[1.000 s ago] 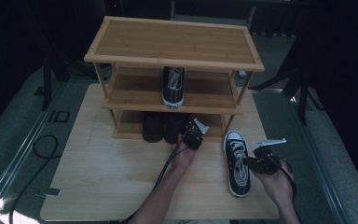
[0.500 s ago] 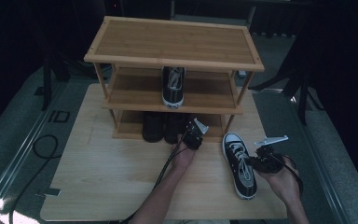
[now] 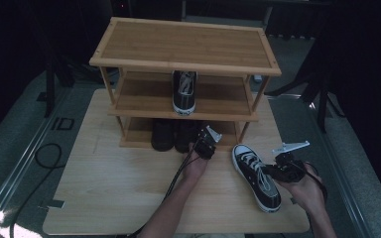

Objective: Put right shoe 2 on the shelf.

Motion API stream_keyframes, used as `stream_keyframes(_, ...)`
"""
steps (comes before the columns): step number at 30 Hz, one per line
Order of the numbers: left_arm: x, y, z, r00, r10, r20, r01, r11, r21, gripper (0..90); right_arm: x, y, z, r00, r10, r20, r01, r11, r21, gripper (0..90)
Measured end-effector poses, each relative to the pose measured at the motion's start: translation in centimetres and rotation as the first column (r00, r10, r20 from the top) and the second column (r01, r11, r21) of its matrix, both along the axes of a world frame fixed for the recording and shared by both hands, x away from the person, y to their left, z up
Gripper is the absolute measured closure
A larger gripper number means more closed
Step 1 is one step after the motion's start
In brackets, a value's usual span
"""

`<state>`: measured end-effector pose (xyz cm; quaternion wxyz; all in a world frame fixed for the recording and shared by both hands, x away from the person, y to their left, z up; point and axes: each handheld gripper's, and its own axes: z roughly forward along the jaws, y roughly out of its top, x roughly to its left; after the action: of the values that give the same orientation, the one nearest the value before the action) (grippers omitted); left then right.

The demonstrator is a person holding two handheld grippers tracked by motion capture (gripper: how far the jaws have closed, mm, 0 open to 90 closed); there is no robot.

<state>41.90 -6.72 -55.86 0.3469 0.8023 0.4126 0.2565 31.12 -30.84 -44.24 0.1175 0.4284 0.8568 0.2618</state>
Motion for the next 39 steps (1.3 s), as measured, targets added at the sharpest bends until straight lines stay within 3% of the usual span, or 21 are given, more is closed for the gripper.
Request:
stream_keyframes(17, 0.0, 0.0, 0.0, 1.0, 0.0, 0.0, 0.0, 1.0, 0.0, 90.0, -0.2, -0.1, 1.5, 0.9956, 0.094, 0.008, -0.094, 0.996, -0.001, 85.9)
stream_keyframes(39, 0.0, 0.0, 0.0, 1.0, 0.0, 0.0, 0.0, 1.0, 0.0, 90.0, -0.4, -0.5, 4.2, 0.9876, 0.152, 0.041, -0.152, 0.988, -0.003, 85.9)
